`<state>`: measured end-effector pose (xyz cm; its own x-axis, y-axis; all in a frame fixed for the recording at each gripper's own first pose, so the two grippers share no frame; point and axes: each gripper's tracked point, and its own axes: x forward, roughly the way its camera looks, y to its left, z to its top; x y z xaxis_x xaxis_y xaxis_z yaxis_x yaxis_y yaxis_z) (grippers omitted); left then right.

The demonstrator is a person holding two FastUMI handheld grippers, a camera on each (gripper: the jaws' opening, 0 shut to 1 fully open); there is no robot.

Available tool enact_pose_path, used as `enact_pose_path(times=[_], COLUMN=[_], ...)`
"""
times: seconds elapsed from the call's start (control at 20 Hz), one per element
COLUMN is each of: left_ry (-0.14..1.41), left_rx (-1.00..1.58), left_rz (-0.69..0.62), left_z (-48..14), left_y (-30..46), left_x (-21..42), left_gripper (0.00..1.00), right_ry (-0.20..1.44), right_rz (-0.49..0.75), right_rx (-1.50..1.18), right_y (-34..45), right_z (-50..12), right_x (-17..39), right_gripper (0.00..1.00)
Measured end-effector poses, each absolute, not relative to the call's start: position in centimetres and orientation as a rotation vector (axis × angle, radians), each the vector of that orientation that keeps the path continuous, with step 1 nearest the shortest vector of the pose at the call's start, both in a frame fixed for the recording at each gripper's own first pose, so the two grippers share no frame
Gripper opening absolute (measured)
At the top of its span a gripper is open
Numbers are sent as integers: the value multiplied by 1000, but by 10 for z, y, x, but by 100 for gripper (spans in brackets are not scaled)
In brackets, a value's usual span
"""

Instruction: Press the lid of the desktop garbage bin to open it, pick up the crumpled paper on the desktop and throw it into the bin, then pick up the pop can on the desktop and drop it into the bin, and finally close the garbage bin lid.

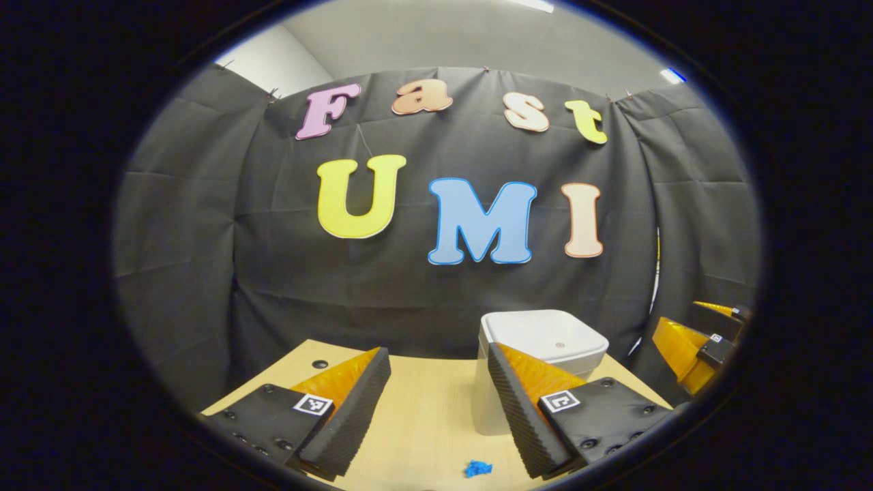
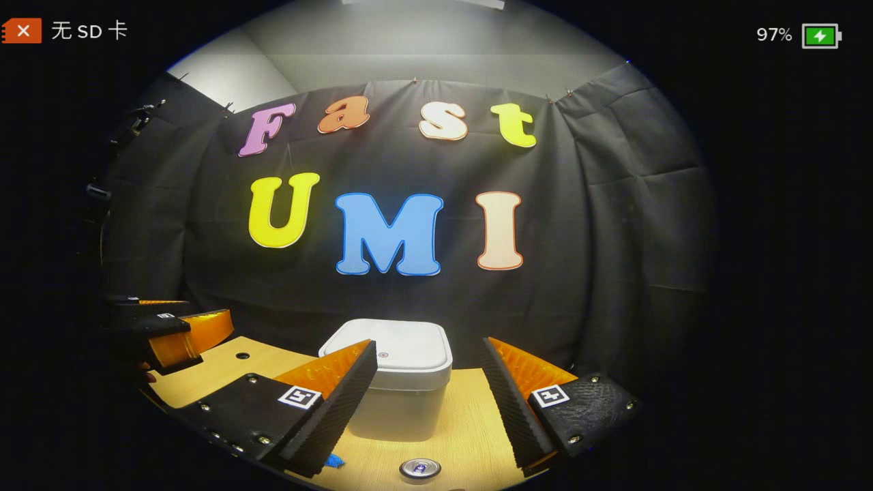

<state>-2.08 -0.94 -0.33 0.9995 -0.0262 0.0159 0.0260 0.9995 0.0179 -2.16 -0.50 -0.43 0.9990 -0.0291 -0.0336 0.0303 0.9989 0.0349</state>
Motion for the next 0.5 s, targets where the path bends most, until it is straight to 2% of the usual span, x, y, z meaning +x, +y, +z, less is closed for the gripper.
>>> enact_pose_path(times=[0.15,0.3,0.35,0.4,0.5], left_ry=[-19,-24,-24,-24,-24], left_rx=[29,43,46,48,50], left_rz=[-27,-25,-26,-27,-30], left_z=[-2,1,1,2,2], left_y=[-9,-8,-9,-9,-11], left_x=[-22,-21,-20,-21,-20], left_gripper=[95,95,95,95,95], right_ry=[30,38,44,49,62], right_rz=[-31,-28,-27,-22,-15], right_rx=[40,49,51,53,61], right_y=[-4,-2,-2,-1,1], right_z=[-3,-3,-5,-5,-7], right_x=[-21,-19,-20,-19,-18], right_gripper=[96,87,94,74,70])
